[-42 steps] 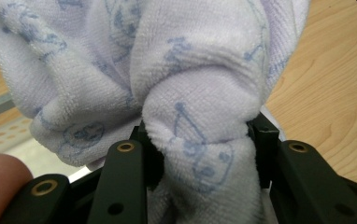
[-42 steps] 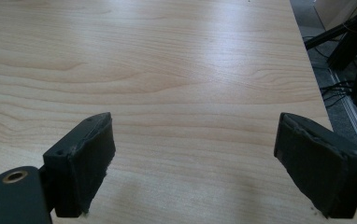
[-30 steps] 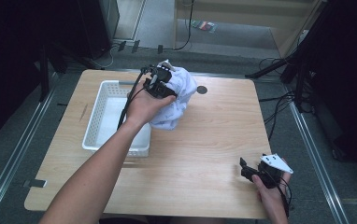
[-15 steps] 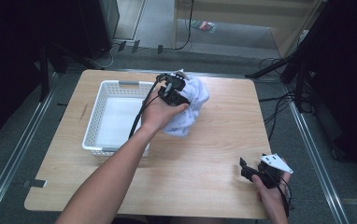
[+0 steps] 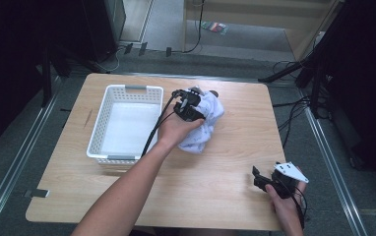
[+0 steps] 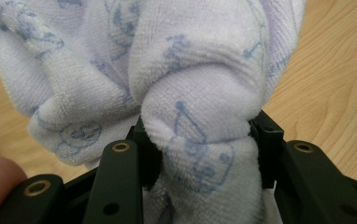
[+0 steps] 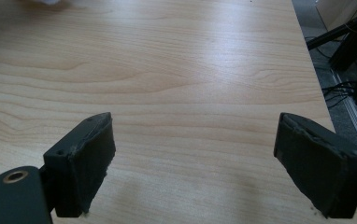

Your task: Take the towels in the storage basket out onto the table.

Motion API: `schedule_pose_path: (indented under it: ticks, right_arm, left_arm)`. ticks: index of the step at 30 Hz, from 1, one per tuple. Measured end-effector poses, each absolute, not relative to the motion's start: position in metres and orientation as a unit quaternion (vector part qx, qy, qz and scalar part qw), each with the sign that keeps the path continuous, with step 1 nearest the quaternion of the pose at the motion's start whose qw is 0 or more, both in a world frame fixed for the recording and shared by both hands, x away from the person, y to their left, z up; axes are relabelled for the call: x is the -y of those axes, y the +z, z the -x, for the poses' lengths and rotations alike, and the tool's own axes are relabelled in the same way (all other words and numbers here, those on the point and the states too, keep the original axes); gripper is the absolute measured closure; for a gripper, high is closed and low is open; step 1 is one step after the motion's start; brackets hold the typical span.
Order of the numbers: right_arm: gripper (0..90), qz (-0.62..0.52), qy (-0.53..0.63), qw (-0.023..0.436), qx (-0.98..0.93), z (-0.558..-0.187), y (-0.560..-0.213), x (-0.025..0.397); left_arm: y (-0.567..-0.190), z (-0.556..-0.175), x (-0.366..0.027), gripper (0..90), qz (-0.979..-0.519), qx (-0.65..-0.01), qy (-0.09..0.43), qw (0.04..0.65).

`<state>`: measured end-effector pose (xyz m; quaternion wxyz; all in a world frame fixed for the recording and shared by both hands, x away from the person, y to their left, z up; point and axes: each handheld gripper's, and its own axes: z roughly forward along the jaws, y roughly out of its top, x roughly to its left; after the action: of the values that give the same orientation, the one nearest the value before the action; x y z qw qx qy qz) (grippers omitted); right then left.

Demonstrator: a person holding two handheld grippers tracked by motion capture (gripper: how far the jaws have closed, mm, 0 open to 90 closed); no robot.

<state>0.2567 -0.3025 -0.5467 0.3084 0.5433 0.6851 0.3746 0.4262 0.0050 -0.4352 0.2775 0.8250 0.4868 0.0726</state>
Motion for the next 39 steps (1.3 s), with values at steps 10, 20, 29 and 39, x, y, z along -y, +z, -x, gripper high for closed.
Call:
schedule_pose_path:
  ticks: [10, 20, 29, 39]
  right_arm:
    - [12.9, -0.542, 0.375, 0.309, -0.685, -0.257, -0.547, 0.303]
    - [13.0, -0.541, 0.376, 0.309, -0.686, -0.257, -0.547, 0.302]
    - [13.0, -0.540, 0.375, 0.308, -0.687, -0.257, -0.547, 0.302]
    - [13.0, -0.541, 0.372, 0.309, -0.688, -0.257, -0.547, 0.302]
  left_arm:
    - [-0.467, -0.423, -0.005, 53.2, -0.814, -0.509, 0.053, 0.274]
    - [-0.463, -0.420, -0.005, 10.6, -0.806, -0.509, 0.065, 0.294]
    - [-0.435, -0.414, -0.024, 0.0, -0.802, -0.505, 0.090, 0.305]
    - [-0.421, -0.405, -0.058, 0.0, -0.796, -0.508, 0.111, 0.309]
